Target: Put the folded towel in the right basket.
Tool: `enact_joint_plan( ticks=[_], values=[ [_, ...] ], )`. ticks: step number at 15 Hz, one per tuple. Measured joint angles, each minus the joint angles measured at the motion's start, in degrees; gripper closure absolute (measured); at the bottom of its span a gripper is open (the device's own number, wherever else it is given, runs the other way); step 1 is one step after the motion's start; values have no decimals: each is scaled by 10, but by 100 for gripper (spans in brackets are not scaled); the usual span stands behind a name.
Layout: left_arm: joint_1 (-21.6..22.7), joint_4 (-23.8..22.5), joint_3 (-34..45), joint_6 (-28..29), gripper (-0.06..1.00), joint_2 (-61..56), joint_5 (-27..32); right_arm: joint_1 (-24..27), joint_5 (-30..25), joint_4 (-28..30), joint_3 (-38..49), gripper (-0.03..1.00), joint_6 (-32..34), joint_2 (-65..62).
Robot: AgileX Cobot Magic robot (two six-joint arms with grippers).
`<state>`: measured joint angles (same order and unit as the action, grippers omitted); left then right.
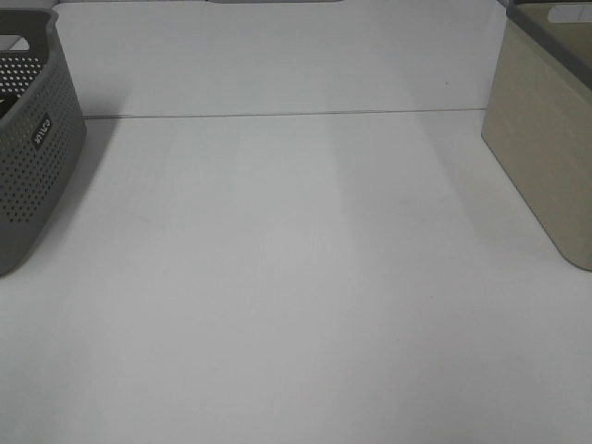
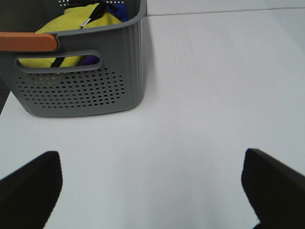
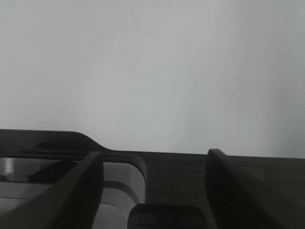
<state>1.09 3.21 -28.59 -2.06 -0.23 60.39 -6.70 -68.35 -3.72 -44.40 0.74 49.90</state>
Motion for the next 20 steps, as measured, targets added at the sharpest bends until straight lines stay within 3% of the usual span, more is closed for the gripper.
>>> enact_joint_plan(
  ticks=[4, 7, 10, 20],
  values=[
    [0, 0, 0, 0, -3, 0, 0, 0, 3, 16, 80, 37, -2, -177],
    [0, 0, 0, 0, -3, 0, 0, 0, 58, 29, 141, 37, -28, -366],
    [0, 0, 0, 0, -3, 0, 0, 0, 71, 29, 151, 37, -30, -461],
    [0, 0, 0, 0, -3, 0, 0, 0, 73, 29, 151, 37, -30, -502]
  ],
)
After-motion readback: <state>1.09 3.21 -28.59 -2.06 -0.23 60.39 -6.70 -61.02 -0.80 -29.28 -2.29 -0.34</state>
